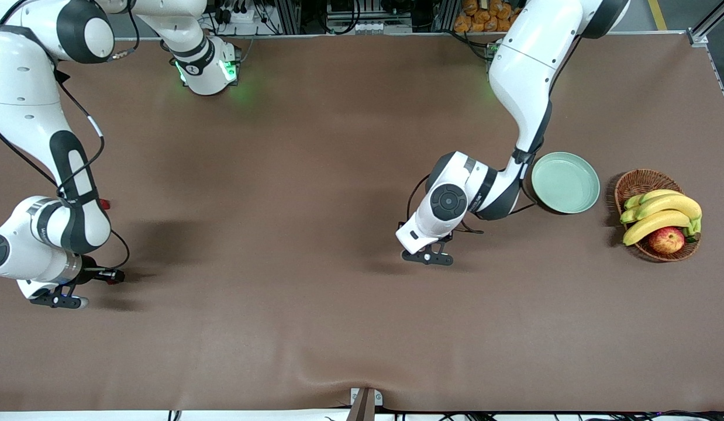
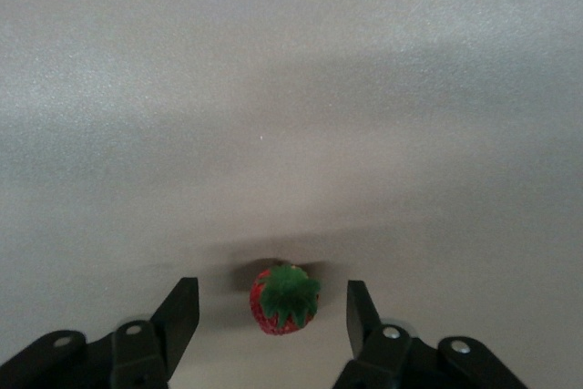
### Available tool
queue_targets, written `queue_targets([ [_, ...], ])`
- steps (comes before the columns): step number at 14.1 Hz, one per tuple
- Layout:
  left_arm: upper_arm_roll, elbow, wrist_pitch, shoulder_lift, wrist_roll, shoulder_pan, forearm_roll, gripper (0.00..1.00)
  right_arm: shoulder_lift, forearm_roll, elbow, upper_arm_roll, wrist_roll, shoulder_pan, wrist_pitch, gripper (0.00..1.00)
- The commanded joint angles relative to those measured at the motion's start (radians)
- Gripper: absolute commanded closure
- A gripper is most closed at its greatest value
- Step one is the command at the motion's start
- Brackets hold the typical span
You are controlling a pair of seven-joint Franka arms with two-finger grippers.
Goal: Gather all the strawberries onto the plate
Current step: 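Grasp the strawberry with the left gripper while the right gripper grasps another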
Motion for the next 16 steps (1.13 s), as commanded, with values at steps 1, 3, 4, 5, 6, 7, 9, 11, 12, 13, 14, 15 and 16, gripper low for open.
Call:
queue_targets([
  [1,0.007,-0.003,0.016,0.002,-0.008,-0.009,0.021,0.27,-0.025,-0.020,-0.018,0.021,-0.037,-0.022,-0.025,1.00],
  [3,0.007,-0.001,0.016,0.006,-0.001,-0.008,0.022,0.29,-0.045,-0.020,-0.016,0.025,-0.037,-0.016,-0.051,1.00],
  [4,0.007,0.002,0.019,0.013,0.000,-0.009,0.022,0.30,-0.061,-0.020,-0.013,0.031,-0.039,-0.012,-0.072,1.00],
  [5,0.007,0.005,0.031,0.019,-0.002,-0.009,0.022,0.31,-0.082,-0.019,-0.012,0.038,-0.039,-0.004,-0.093,1.00],
  [6,0.007,0.002,0.034,0.019,0.000,-0.014,0.022,0.33,-0.105,-0.019,-0.010,0.050,-0.040,0.007,-0.115,1.00],
  [7,0.007,-0.001,0.033,0.018,0.001,-0.012,0.022,0.38,-0.130,-0.019,-0.010,0.067,-0.043,0.015,-0.141,1.00],
  [9,0.007,-0.001,0.033,0.018,0.001,-0.014,0.022,0.58,-0.176,-0.013,-0.010,0.126,-0.042,0.021,-0.190,1.00],
  [11,0.007,0.000,0.033,0.018,0.000,-0.016,0.022,0.74,-0.203,-0.003,-0.010,0.195,-0.026,0.024,-0.233,1.00],
  [12,0.007,-0.001,0.031,0.016,0.000,-0.016,0.022,0.80,-0.211,-0.002,-0.010,0.220,-0.007,0.024,-0.241,1.00],
  [13,0.007,-0.003,0.028,0.013,0.000,-0.014,0.022,0.89,-0.216,-0.002,-0.012,0.238,0.009,0.022,-0.256,1.00],
  [14,0.007,-0.003,0.025,0.010,-0.004,-0.012,0.022,0.93,-0.219,0.001,-0.012,0.261,0.032,0.024,-0.293,1.00],
  [15,0.007,-0.003,0.002,0.000,-0.005,-0.008,0.022,0.94,-0.237,0.017,-0.012,0.290,0.099,0.022,-0.330,1.00],
  [16,0.007,-0.003,-0.042,-0.026,-0.002,0.001,0.022,0.93,-0.255,0.024,-0.013,0.307,0.162,0.025,-0.353,1.00],
])
